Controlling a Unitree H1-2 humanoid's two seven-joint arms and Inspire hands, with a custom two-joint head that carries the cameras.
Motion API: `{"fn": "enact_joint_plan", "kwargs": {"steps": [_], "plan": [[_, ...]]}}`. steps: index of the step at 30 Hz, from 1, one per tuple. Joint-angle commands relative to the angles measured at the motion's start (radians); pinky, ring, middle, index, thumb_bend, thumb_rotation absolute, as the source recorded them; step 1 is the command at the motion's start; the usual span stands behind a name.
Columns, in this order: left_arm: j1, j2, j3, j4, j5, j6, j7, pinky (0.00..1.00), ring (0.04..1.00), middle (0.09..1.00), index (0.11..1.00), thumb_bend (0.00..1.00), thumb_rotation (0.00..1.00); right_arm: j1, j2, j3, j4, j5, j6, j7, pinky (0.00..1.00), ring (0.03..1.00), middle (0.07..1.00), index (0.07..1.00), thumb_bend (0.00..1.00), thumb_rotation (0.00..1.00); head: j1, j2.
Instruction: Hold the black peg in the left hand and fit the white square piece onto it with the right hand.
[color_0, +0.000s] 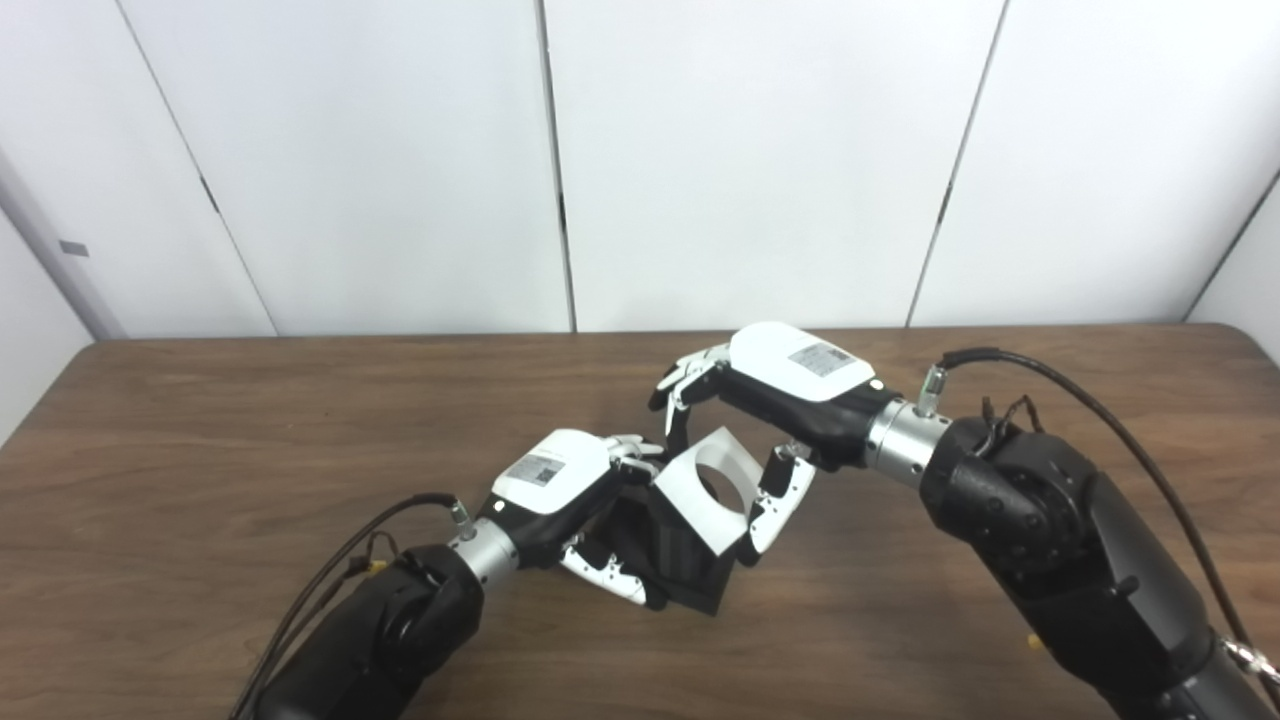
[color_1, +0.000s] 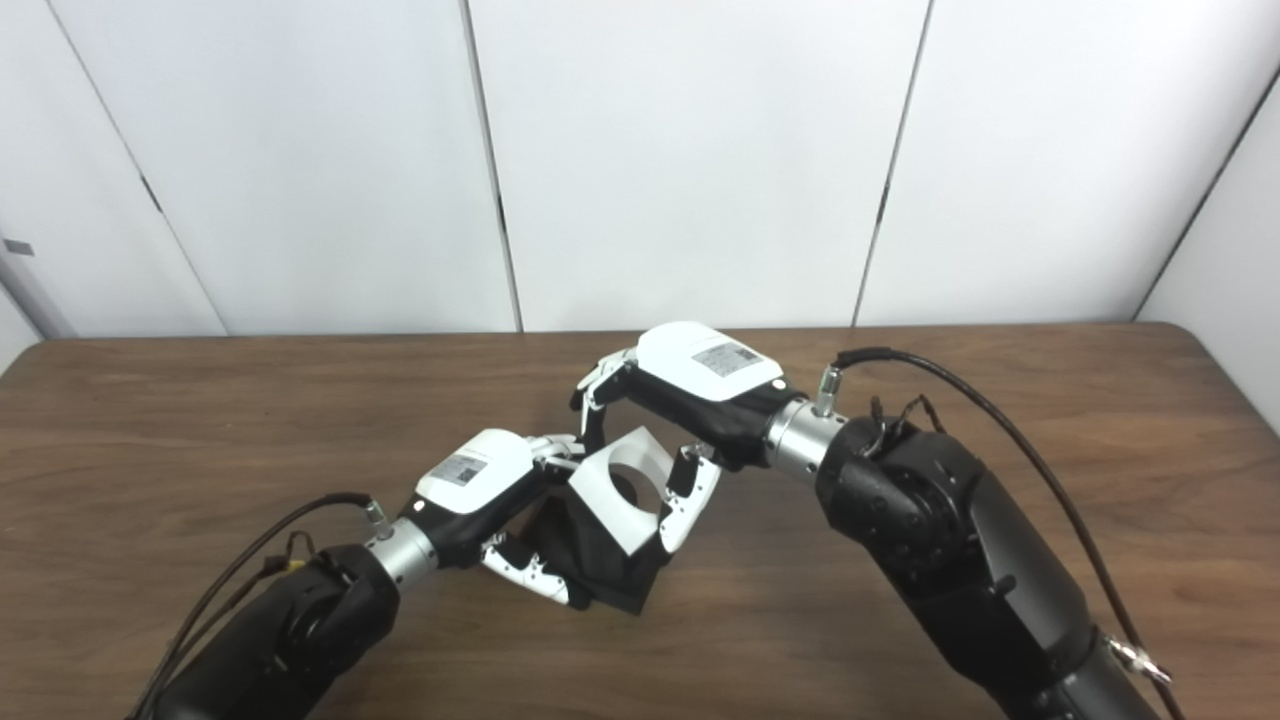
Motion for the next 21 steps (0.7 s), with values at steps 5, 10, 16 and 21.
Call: {"fn": "enact_joint_plan", "kwargs": {"steps": [5, 10, 16, 21], "plan": [[0.023, 0.002, -0.036, 0.027, 0.060, 0.042, -0.059, 0.86, 0.900, 0.866, 0.490, 0.52, 0.07, -0.038, 0.005, -0.008, -0.016, -0.003, -0.033, -0.014, 0.85, 0.847, 0.774, 0.478, 0.52, 0.14, 0.002, 0.003], [0.022, 0.000, -0.037, 0.030, 0.064, 0.038, -0.052, 0.85, 0.897, 0.862, 0.489, 0.52, 0.07, -0.036, 0.011, -0.003, -0.006, -0.001, -0.028, -0.012, 0.85, 0.849, 0.775, 0.478, 0.52, 0.14, 0.003, 0.005], [0.024, -0.002, -0.036, 0.029, 0.064, 0.036, -0.049, 0.84, 0.894, 0.862, 0.489, 0.52, 0.07, -0.032, 0.017, -0.002, 0.010, 0.003, -0.030, -0.018, 0.85, 0.845, 0.776, 0.478, 0.52, 0.14, 0.007, 0.006], [0.024, -0.003, -0.038, 0.020, 0.069, 0.045, -0.059, 0.85, 0.898, 0.867, 0.489, 0.52, 0.07, -0.028, 0.025, -0.001, 0.026, 0.005, -0.037, -0.024, 0.84, 0.840, 0.772, 0.478, 0.52, 0.14, 0.008, 0.009]]}}
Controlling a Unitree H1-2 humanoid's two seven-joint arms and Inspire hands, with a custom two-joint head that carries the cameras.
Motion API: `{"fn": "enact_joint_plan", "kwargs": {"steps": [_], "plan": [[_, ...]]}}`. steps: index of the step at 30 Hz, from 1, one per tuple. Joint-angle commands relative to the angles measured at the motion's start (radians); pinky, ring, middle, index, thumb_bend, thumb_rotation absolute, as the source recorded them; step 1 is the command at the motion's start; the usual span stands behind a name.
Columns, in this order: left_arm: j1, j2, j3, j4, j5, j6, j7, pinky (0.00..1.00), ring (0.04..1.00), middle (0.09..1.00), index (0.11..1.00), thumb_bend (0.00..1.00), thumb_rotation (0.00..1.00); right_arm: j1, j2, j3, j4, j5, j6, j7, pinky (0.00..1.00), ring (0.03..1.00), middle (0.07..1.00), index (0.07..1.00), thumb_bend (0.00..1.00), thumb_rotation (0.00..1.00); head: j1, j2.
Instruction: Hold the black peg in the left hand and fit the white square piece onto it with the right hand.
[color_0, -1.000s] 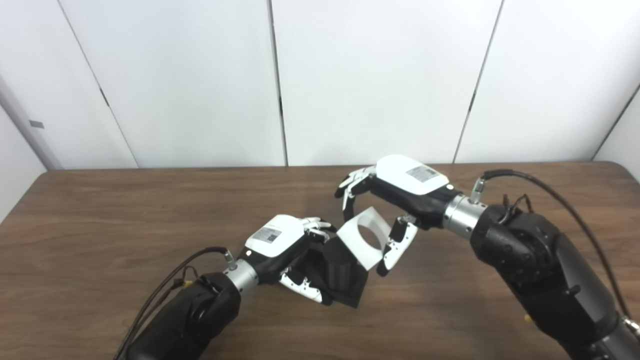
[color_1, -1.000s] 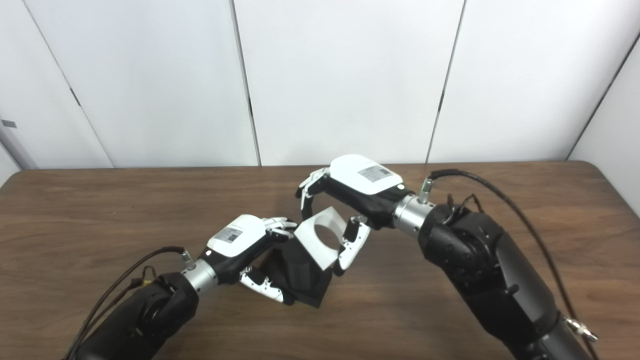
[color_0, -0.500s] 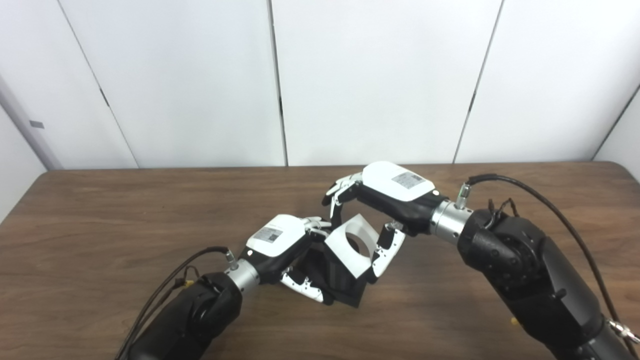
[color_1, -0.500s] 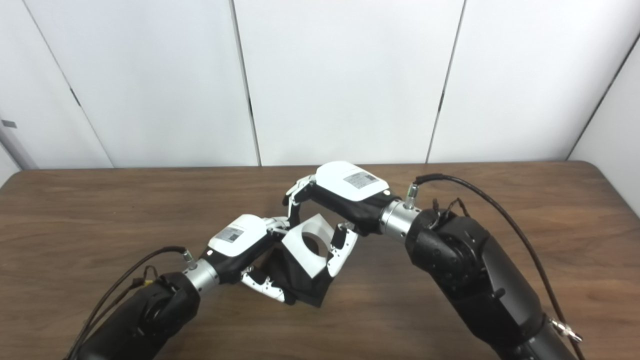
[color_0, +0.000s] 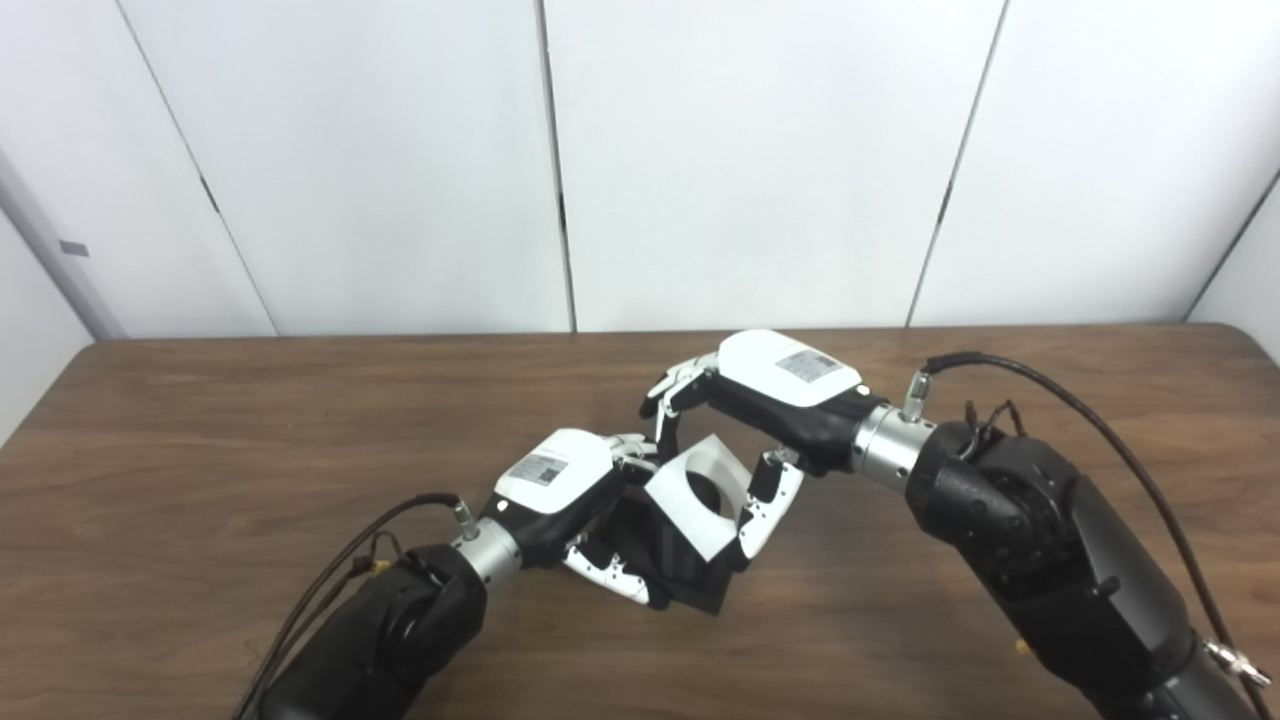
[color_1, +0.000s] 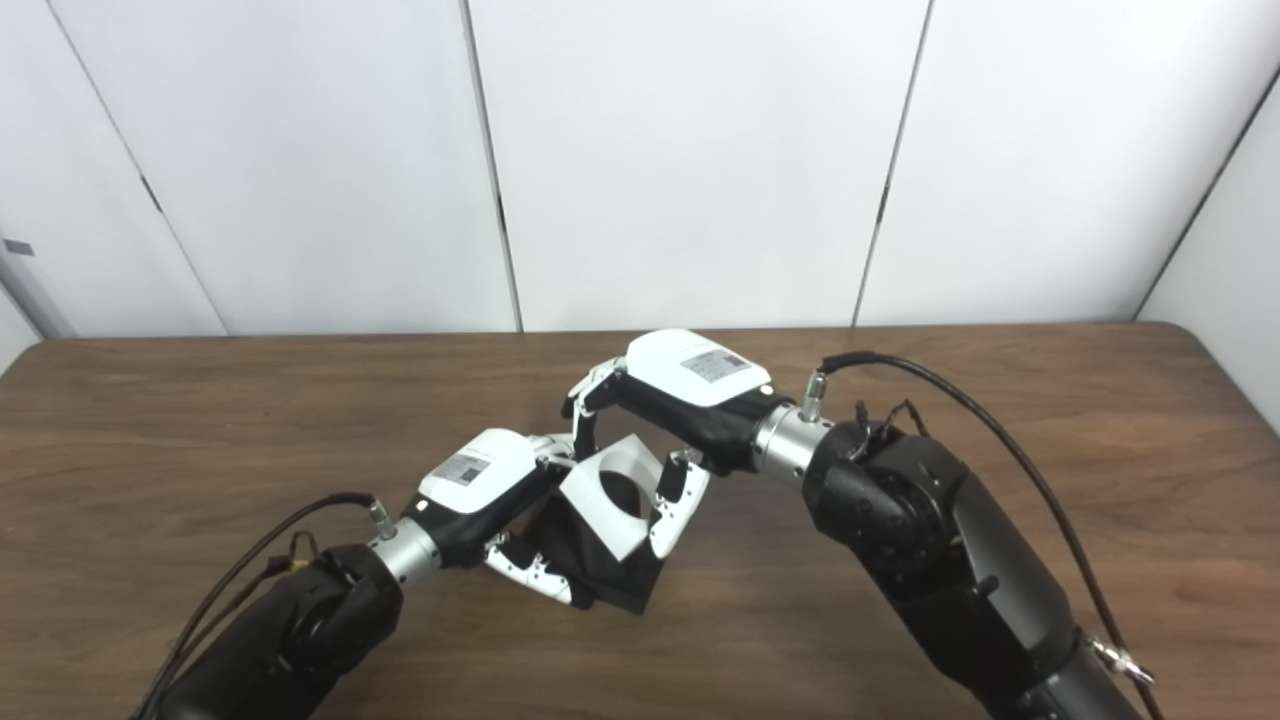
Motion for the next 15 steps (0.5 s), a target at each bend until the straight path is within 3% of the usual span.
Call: {"fn": "enact_joint_plan", "kwargs": {"steps": [1, 15], "plan": [[0.024, 0.003, -0.038, 0.020, 0.062, 0.041, -0.062, 0.85, 0.899, 0.868, 0.490, 0.52, 0.07, -0.028, 0.003, -0.009, -0.005, 0.006, -0.030, -0.024, 0.84, 0.840, 0.772, 0.478, 0.52, 0.14, 0.002, 0.002], [0.021, 0.001, -0.040, 0.028, 0.062, 0.034, -0.054, 0.83, 0.891, 0.867, 0.489, 0.52, 0.07, -0.029, 0.030, -0.002, 0.049, -0.008, -0.043, -0.043, 0.83, 0.830, 0.769, 0.479, 0.52, 0.14, 0.006, 0.004]]}}
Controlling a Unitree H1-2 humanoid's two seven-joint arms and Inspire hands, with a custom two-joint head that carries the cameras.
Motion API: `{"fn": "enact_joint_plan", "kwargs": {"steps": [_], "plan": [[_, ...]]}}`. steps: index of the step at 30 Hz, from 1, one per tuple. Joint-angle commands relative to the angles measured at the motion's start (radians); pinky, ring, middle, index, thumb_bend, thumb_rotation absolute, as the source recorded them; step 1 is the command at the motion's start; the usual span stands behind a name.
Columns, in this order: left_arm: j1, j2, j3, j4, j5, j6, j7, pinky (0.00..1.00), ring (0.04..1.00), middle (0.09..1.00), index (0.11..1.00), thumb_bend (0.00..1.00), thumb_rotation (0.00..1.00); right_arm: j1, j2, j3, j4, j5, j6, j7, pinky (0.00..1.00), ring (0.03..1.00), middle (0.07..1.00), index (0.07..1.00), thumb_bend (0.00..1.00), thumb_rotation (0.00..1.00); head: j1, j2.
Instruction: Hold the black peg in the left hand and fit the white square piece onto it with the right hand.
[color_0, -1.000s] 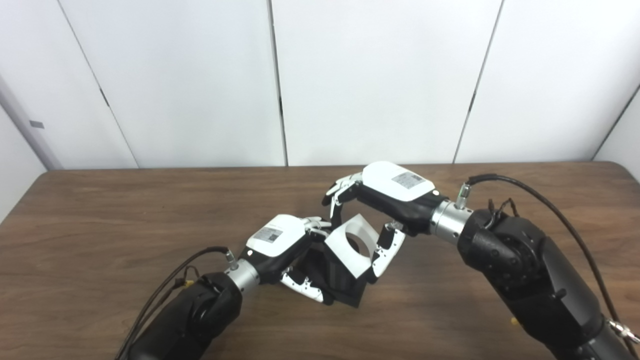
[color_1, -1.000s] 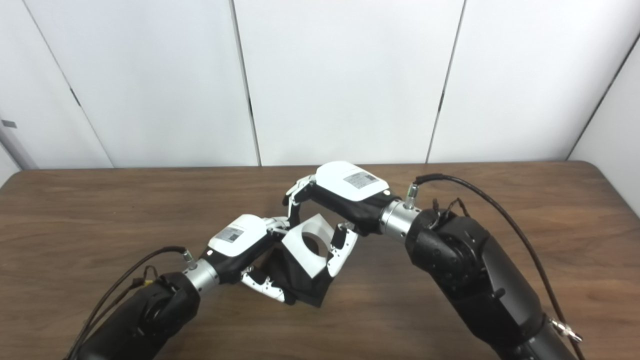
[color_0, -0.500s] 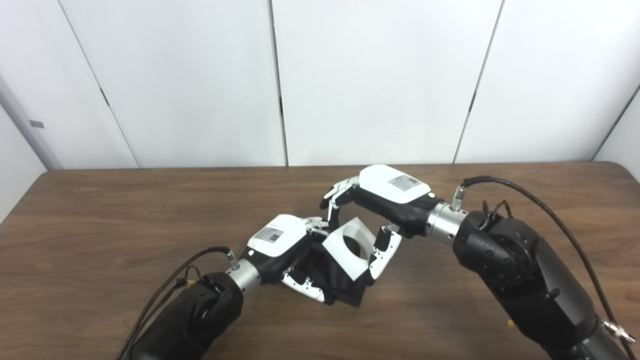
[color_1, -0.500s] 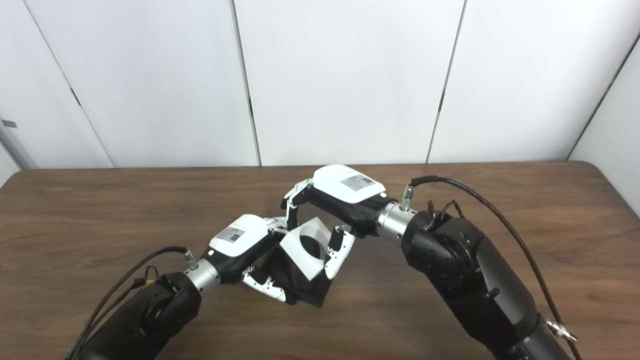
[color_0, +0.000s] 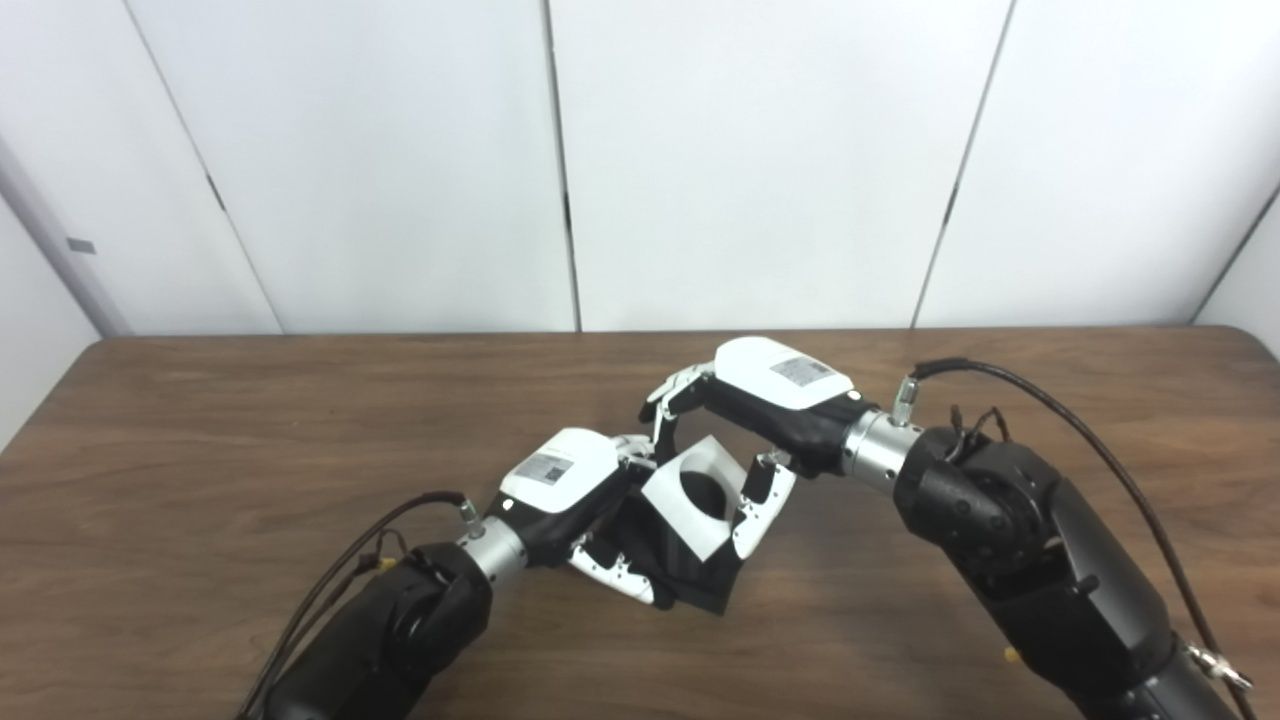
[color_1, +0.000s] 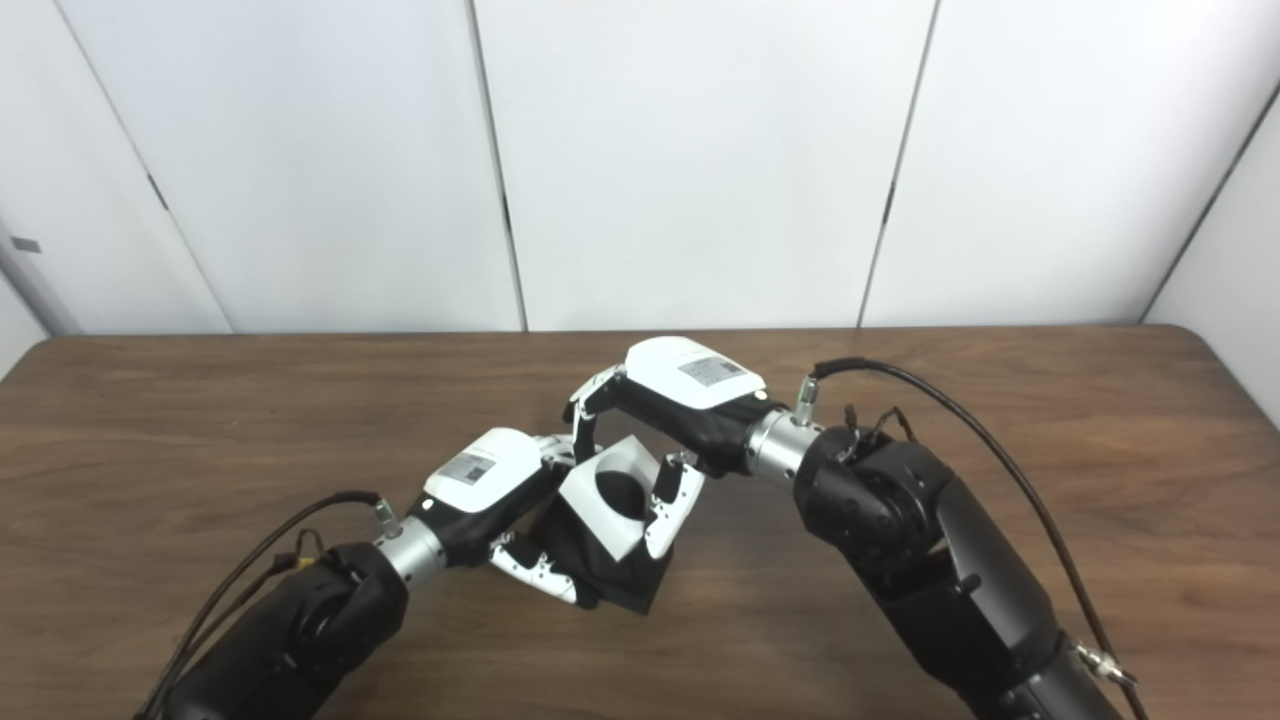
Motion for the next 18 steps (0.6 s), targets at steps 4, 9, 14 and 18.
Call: {"fn": "enact_joint_plan", "kwargs": {"steps": [4, 9, 14, 18], "plan": [[0.022, 0.002, -0.038, 0.026, 0.060, 0.037, -0.059, 0.85, 0.899, 0.870, 0.489, 0.52, 0.07, -0.029, 0.008, -0.002, 0.004, 0.000, -0.032, -0.029, 0.83, 0.827, 0.768, 0.479, 0.52, 0.14, 0.001, 0.002], [0.022, 0.002, -0.039, 0.026, 0.059, 0.033, -0.056, 0.83, 0.887, 0.860, 0.489, 0.52, 0.07, -0.029, 0.014, -0.001, 0.011, 0.000, -0.023, -0.028, 0.83, 0.832, 0.773, 0.479, 0.52, 0.14, 0.000, 0.003], [0.022, 0.003, -0.041, 0.020, 0.062, 0.042, -0.065, 0.83, 0.890, 0.866, 0.489, 0.52, 0.07, -0.029, 0.024, 0.002, 0.020, -0.002, -0.021, -0.029, 0.83, 0.833, 0.774, 0.479, 0.52, 0.14, 0.001, 0.005], [0.021, 0.004, -0.043, 0.021, 0.061, 0.039, -0.062, 0.83, 0.889, 0.864, 0.489, 0.52, 0.07, -0.032, 0.028, 0.007, 0.031, -0.001, -0.027, -0.029, 0.83, 0.832, 0.774, 0.479, 0.52, 0.14, 0.002, 0.006]]}}
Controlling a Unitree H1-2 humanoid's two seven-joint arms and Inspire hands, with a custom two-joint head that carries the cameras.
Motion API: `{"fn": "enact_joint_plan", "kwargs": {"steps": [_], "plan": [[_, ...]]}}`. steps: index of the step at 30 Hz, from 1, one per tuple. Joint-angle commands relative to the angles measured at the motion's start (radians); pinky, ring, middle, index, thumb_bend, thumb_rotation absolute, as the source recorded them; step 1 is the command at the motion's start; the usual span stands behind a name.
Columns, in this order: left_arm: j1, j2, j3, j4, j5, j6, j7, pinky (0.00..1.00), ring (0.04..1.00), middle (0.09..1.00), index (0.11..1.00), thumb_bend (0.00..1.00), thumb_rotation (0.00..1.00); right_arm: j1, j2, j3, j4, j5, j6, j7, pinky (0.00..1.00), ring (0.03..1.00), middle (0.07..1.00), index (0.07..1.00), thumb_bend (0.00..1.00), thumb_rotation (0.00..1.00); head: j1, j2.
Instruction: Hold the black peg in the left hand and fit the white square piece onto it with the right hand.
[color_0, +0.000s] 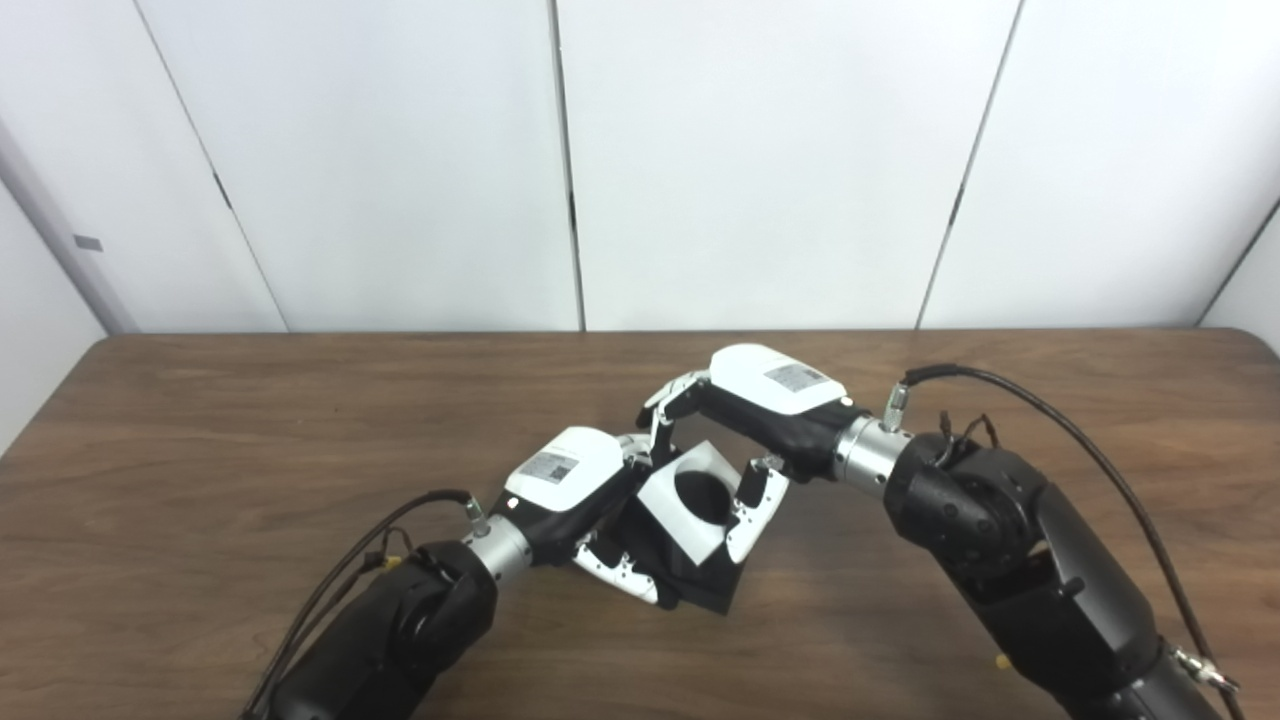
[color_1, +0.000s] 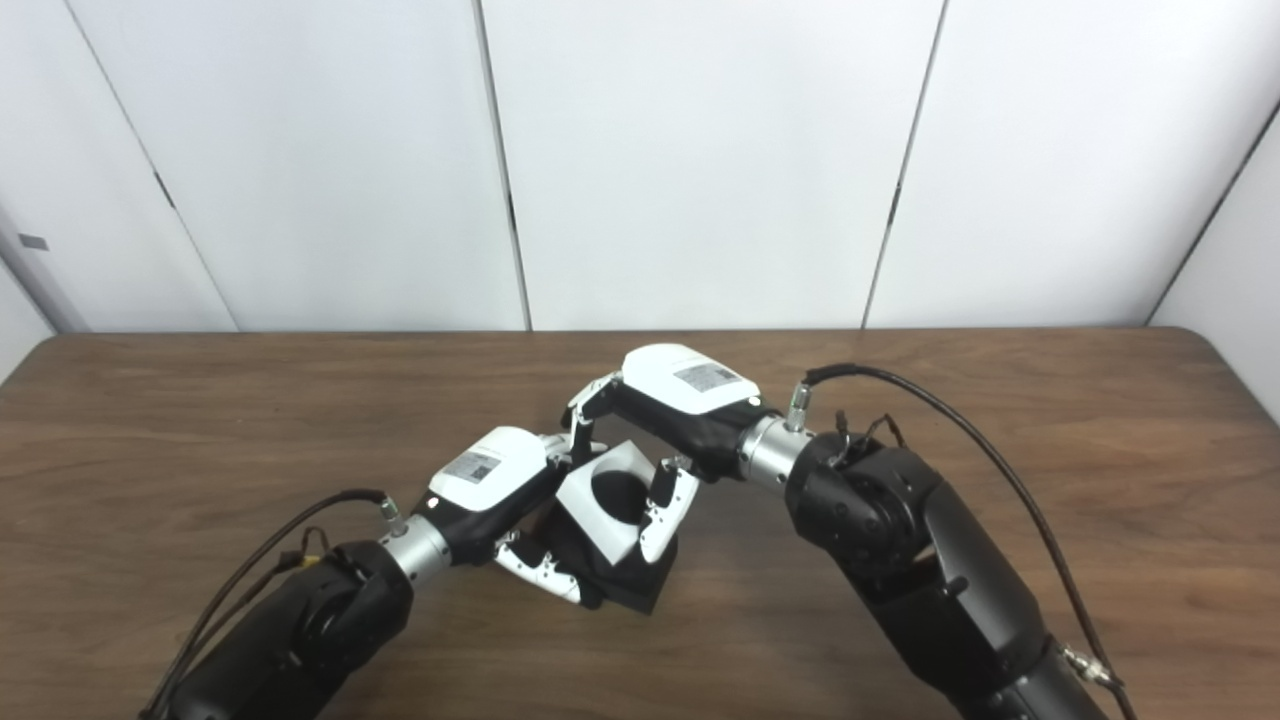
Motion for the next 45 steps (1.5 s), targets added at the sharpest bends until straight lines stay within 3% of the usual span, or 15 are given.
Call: {"fn": "enact_joint_plan", "kwargs": {"steps": [1, 16, 23, 25, 28, 39, 45], "plan": [[0.022, 0.005, -0.040, 0.023, 0.060, 0.030, -0.064, 0.83, 0.892, 0.866, 0.490, 0.52, 0.07, -0.033, 0.009, -0.002, 0.002, 0.006, -0.031, -0.025, 0.84, 0.832, 0.774, 0.479, 0.52, 0.14, 0.000, 0.003], [0.024, 0.001, -0.039, 0.022, 0.061, 0.033, -0.051, 0.83, 0.896, 0.867, 0.489, 0.52, 0.07, -0.033, 0.010, 0.047, 0.049, 0.001, -0.034, 0.010, 0.84, 0.836, 0.768, 0.479, 0.52, 0.13, 0.005, 0.008], [0.024, 0.005, -0.037, 0.013, 0.055, 0.037, -0.060, 0.84, 0.898, 0.869, 0.489, 0.52, 0.07, -0.032, -0.021, 0.081, 0.048, -0.029, 0.032, 0.078, 0.83, 0.838, 0.810, 0.495, 0.52, 0.15, 0.003, 0.010], [0.024, 0.006, -0.038, 0.011, 0.056, 0.039, -0.061, 0.84, 0.894, 0.869, 0.489, 0.52, 0.07, -0.033, -0.027, 0.081, 0.046, -0.032, 0.044, 0.090, 0.82, 0.846, 0.830, 0.644, 0.75, 0.28, 0.002, 0.010], [0.023, 0.009, -0.038, 0.009, 0.051, 0.040, -0.066, 0.84, 0.895, 0.869, 0.489, 0.52, 0.07, -0.036, -0.034, 0.077, 0.043, -0.036, 0.057, 0.105, 0.83, 0.860, 0.852, 0.723, 0.84, 0.32, 0.000, 0.010], [0.022, 0.013, -0.037, 0.017, 0.054, 0.034, -0.056, 0.83, 0.889, 0.864, 0.489, 0.52, 0.07, -0.031, -0.066, 0.054, 0.026, -0.038, 0.069, 0.121, 0.81, 0.868, 0.877, 0.786, 0.89, 0.29, -0.007, 0.012], [0.023, 0.013, -0.033, 0.018, 0.050, 0.042, -0.060, 0.84, 0.897, 0.867, 0.489, 0.52, 0.07, -0.025, -0.085, 0.026, 0.020, -0.021, 0.064, 0.108, 0.81, 0.871, 0.880, 0.793, 0.86, 0.24, -0.012, 0.010]]}}
